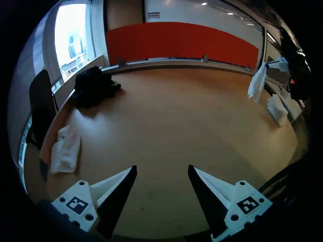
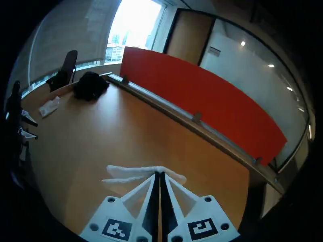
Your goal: Fold towel
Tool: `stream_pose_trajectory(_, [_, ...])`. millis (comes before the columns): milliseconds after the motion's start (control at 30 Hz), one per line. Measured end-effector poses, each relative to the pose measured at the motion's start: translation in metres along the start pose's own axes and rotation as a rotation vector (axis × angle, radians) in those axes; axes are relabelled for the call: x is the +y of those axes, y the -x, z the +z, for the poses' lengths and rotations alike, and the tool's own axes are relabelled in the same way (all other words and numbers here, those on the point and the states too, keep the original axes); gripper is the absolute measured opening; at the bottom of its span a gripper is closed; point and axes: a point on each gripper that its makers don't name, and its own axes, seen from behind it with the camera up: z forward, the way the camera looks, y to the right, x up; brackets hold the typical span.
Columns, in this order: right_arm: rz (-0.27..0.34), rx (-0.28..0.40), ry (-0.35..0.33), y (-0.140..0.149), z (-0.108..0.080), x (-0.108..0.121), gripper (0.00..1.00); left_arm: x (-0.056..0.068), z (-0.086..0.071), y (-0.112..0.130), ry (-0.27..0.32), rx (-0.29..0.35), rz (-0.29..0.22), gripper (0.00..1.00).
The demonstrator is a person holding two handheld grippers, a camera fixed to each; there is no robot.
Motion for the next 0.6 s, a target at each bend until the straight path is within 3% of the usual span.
stream_pose_trajectory(600, [0.079,-0.053,0.101,0.042,-0.032,0.096,0.01,0.009,-0.001,-0.003,-0.013,-0.009,0.02,0.94])
